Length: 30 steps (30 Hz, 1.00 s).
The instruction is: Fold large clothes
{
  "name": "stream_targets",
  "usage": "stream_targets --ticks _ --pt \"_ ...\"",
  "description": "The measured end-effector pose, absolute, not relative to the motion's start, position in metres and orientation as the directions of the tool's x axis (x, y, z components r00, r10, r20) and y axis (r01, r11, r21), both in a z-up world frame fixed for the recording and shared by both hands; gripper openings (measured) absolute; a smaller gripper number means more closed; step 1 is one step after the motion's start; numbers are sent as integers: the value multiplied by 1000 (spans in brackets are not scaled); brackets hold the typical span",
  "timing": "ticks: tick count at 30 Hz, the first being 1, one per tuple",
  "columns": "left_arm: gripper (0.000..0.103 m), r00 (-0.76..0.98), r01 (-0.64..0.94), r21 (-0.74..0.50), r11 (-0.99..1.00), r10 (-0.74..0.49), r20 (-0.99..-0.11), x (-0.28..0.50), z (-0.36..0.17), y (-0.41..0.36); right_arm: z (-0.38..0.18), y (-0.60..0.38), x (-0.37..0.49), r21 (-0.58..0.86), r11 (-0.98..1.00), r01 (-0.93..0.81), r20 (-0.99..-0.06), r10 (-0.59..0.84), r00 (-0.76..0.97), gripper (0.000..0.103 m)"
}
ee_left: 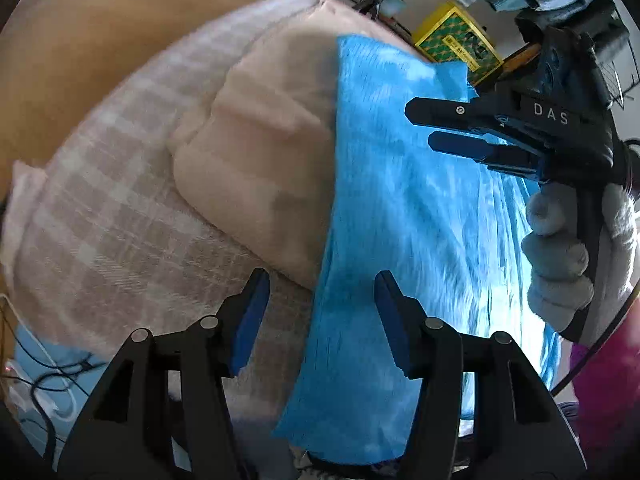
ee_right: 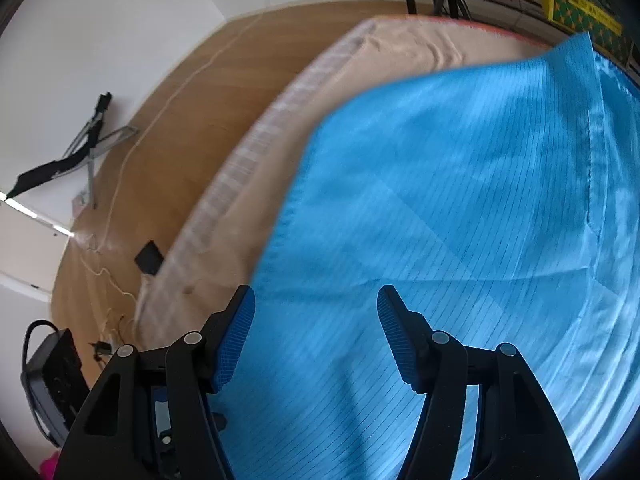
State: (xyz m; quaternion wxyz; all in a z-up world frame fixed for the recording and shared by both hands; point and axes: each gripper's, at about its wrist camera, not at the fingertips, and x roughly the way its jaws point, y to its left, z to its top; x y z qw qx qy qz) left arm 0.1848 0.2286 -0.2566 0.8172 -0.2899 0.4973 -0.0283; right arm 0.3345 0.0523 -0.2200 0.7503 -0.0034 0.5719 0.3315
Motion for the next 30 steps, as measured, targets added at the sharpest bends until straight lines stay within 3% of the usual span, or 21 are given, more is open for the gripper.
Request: stream_targets --ticks 1,2,3,12,23,25,27,30 --pt "49 517 -242 -516 822 -341 -785 187 -257 230 -223 51 335 379 783 -494 -861 494 122 64" --pt "12 517 -235 -540 808 -366 -774 189 -257 230 -229 49 338 392 786 -479 -860 498 113 64" --pt "2 499 -225 -558 799 -398 -770 194 -258 229 -233 47 342 399 788 -469 -860 499 108 64" --pt "0 558 -120 -560 820 -410 -721 197 -223 207 -213 65 365 412 785 -464 -847 517 123 65" --pt "0 562 -70 -468 881 -353 -748 190 -208 194 -221 119 388 171 850 -499 -925 313 216 65" --pt "0 563 -65 -461 885 -349 -749 188 -207 194 -228 125 391 123 862 -492 -939 262 224 54" --pt "0 568 -62 -462 885 -349 -745 185 -209 194 -240 128 396 83 868 -489 -954 211 213 7" --pt "4 555 -61 -490 870 -379 -741 181 -215 197 -244 113 401 118 877 -466 -945 243 217 2"
